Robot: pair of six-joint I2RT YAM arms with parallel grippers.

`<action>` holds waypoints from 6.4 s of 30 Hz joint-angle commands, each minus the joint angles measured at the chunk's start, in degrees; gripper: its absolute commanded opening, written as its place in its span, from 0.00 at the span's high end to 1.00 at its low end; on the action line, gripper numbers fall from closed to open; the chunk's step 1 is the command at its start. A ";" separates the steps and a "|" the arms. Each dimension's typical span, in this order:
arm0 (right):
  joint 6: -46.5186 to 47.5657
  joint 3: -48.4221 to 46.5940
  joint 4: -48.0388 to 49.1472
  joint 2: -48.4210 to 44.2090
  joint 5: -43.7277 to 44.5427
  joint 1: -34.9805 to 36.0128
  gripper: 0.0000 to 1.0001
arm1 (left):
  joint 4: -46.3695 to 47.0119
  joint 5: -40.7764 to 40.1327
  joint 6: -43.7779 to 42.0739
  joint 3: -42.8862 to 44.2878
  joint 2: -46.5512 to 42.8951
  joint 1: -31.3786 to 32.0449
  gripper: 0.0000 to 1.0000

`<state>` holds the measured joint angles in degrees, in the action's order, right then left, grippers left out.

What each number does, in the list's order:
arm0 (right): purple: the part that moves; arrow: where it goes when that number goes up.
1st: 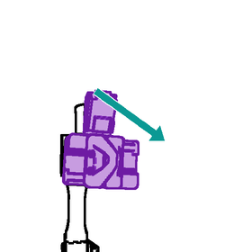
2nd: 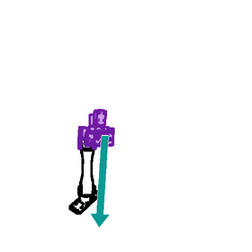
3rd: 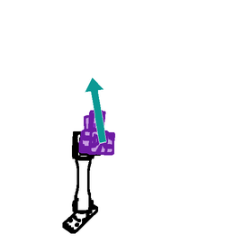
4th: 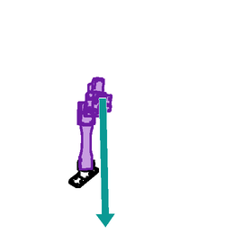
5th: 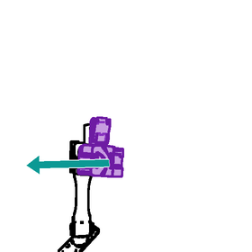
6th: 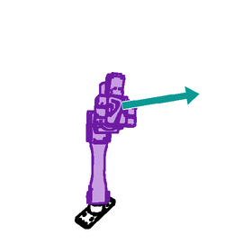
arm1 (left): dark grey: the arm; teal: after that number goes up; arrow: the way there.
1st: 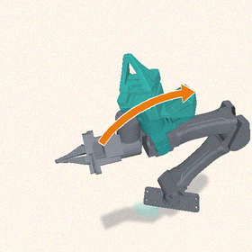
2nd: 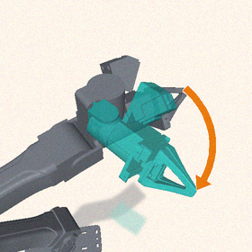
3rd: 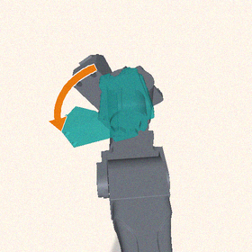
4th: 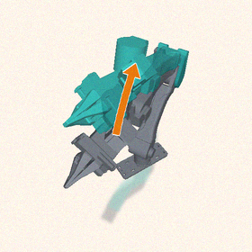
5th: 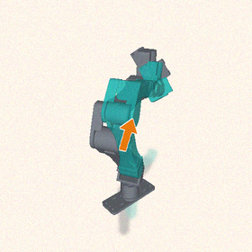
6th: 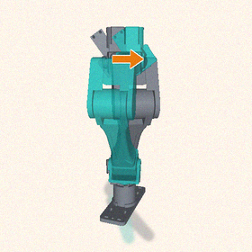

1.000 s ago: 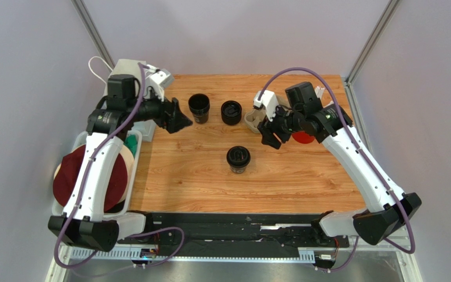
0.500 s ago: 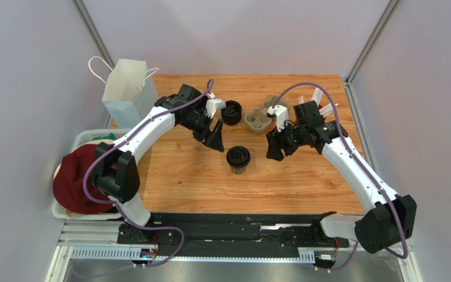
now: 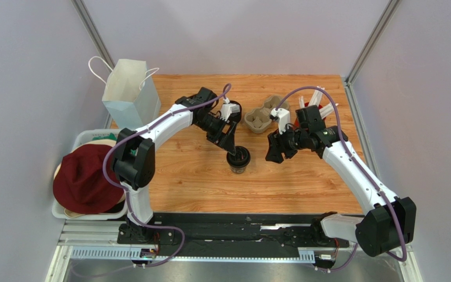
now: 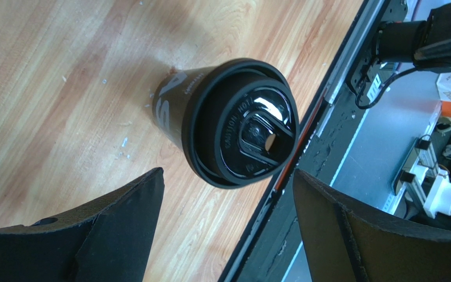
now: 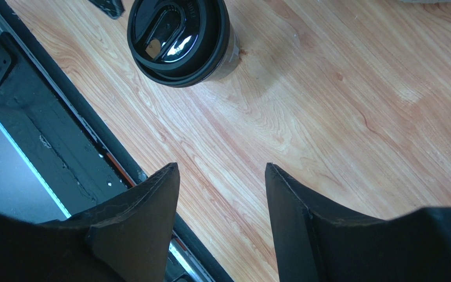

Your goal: Pack the takeout coffee

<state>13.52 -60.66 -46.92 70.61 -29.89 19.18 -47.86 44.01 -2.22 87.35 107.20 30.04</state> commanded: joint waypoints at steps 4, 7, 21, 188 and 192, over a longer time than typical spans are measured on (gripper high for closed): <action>-0.77 0.55 3.50 -1.26 -2.37 -0.37 0.41 | 1.89 0.38 1.43 3.88 2.31 1.33 0.11; -0.60 0.72 3.59 -1.35 -2.63 -0.28 0.41 | 2.24 -0.15 1.60 3.71 2.84 1.95 0.11; -0.86 1.16 3.76 -1.79 -3.25 -0.37 0.43 | 3.47 -2.88 1.52 2.74 3.54 3.53 0.20; -7.45 -10.26 9.92 29.07 4.67 7.10 0.64 | 5.93 -14.74 -6.31 -3.68 8.64 4.50 0.47; -7.80 -13.69 7.90 24.07 0.19 4.47 0.58 | 5.84 -14.39 -6.13 -3.07 8.47 4.50 0.47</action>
<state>2.96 -71.64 -33.89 98.15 -30.46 24.82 -40.56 41.78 -2.98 87.05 112.57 33.89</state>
